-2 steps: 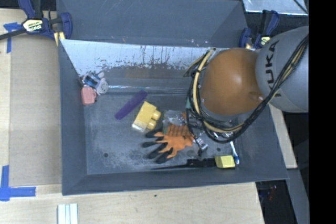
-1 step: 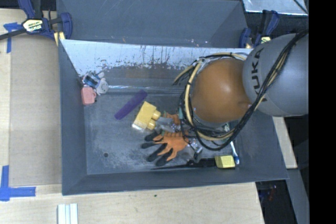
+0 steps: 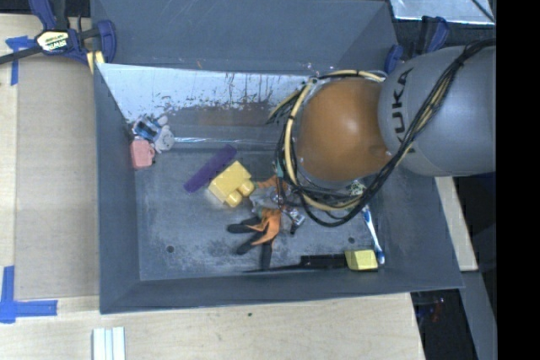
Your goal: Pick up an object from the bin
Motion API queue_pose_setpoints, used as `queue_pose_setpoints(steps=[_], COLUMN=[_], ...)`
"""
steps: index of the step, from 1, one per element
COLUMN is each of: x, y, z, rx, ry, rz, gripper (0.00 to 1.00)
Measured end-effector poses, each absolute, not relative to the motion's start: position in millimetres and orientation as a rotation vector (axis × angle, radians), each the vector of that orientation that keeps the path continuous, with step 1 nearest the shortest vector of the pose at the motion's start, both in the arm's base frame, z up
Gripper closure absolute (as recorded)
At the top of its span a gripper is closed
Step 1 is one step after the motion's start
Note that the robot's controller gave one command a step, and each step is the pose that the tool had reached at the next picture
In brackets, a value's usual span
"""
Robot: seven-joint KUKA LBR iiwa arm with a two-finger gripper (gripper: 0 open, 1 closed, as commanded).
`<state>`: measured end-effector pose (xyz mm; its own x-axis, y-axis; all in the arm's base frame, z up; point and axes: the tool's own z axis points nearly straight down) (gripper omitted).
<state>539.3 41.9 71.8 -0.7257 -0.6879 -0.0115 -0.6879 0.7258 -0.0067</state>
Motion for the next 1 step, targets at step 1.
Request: queue_pose_setpoints(steps=[1], x=[539.3], y=[41.9], z=[71.7], rx=[-1.158], ry=[2.906], rz=[-0.003], gripper=[1.00])
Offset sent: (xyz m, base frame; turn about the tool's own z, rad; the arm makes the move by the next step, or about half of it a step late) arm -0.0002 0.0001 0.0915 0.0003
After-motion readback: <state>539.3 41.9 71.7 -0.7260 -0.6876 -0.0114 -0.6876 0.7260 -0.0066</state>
